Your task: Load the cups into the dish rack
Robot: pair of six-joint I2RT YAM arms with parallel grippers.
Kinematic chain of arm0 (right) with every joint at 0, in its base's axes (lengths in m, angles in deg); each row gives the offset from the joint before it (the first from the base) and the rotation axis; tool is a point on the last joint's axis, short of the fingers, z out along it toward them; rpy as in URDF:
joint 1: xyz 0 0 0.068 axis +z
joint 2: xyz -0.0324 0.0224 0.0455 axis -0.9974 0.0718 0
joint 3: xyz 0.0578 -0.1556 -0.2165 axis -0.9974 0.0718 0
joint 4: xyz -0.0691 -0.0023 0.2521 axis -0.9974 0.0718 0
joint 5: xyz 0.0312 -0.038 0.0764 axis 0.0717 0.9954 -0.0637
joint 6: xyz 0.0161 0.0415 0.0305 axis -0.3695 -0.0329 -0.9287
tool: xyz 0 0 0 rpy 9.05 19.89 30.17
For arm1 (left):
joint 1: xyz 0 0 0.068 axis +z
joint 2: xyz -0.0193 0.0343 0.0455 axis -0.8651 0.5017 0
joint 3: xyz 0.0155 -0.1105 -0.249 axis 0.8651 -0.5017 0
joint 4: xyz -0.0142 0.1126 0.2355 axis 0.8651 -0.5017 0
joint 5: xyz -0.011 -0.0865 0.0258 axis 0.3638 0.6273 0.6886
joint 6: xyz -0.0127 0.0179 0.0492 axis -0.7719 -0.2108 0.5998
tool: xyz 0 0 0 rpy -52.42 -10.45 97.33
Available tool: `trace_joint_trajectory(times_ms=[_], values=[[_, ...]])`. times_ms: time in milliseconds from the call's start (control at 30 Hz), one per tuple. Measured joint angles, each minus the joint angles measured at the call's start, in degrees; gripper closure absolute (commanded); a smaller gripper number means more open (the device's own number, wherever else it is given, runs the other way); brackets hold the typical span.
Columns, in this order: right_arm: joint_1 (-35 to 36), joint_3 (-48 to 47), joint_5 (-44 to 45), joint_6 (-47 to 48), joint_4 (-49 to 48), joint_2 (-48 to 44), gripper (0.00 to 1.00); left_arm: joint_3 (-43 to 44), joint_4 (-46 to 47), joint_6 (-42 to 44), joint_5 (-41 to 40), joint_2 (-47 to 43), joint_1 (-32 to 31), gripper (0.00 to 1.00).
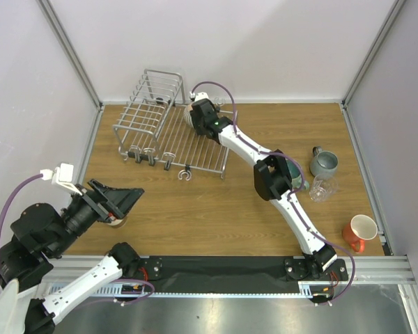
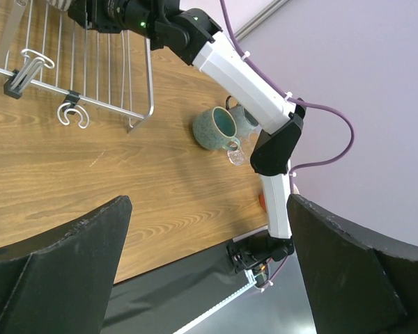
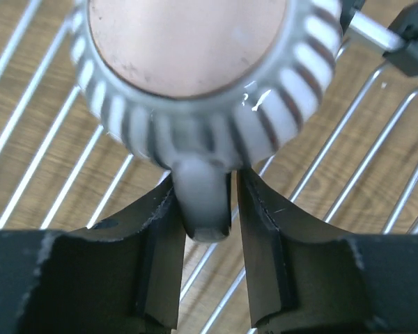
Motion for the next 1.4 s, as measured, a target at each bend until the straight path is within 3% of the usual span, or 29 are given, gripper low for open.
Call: trace_joint_trajectory(times_ms=[167, 200, 467, 600, 700, 933, 1133, 1200, 1400], values=[[0.07, -0.61, -0.63, -0.04, -0.94, 0.0, 0.57, -0.26, 0.02, 0.02, -0.04, 0.15, 0.0, 0.0], [0.09, -0.61, -0.63, -0.07, -0.87, 0.0, 0.51, -0.33, 0.04, 0.02, -0.04, 0.33, 0.0, 0.0], [0.24, -0.61, -1.2, -0.37, -0.87, 0.0, 0.33, -0.68, 0.46, 0.02, 0.42, 2.01, 0.0, 0.0], [0.22, -0.48, -1.18, -0.94, -0.63, -0.04, 0.18, -1.05, 0.68, 0.0, 0.94, 2.4, 0.0, 0.0], [0.22, 1.22, -1.2, -1.38, -0.15, -1.18, 0.14, -1.51, 0.92, -0.35, 1.22, 2.45, 0.0, 0.0], [0.59, 2.56, 0.13, -3.65, 4.87, -7.23, 0.13, -1.66, 0.04, -1.38, 2.03, 5.35, 0.0, 0.0], [1.46, 6.14, 2.56, -8.72, 13.55, -20.5, 0.22, -1.68, -0.94, -2.1, 2.64, 11.37, 0.0, 0.0], [1.46, 10.56, 2.56, -10.71, 15.78, -26.91, 0.25, -1.86, -0.81, -2.93, 2.62, 11.56, 0.0, 0.0], [-0.52, 36.48, 1.51, -16.63, 18.88, -52.72, 0.32, -2.1, 0.42, -4.13, 4.79, 11.74, 0.0, 0.04]])
